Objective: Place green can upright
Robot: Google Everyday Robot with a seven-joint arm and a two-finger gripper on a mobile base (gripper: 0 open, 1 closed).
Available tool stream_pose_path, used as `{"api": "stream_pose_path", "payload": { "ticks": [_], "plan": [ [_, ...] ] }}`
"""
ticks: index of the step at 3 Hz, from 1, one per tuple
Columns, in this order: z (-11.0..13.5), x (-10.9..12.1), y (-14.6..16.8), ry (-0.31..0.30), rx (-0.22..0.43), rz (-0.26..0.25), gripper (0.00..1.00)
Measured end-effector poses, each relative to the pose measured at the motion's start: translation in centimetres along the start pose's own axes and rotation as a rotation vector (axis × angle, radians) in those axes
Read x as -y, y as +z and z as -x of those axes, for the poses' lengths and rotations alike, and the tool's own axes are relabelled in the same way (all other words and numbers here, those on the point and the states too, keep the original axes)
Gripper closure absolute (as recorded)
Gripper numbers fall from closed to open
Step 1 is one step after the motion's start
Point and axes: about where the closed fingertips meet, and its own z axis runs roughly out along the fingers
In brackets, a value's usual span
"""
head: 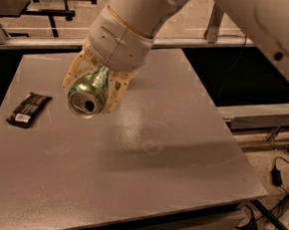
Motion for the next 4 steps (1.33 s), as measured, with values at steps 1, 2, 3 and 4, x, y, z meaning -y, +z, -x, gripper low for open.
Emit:
{"api": "stream_pose_path", "payload": {
  "ticks": [1,2,3,4],
  "plan": [
    [0.4,-0.3,-0.7,0.067,-0.060,-0.119,1.00],
    [1.0,-1.3,-0.3,0.115,-0.103,-0.230,1.00],
    [-0.7,-0.9,-0.7,0.150,-0.179,-0.322,1.00],
    [-0.7,-0.9,-0.6,0.152,-0.170,-0.326,1.00]
  ]
}}
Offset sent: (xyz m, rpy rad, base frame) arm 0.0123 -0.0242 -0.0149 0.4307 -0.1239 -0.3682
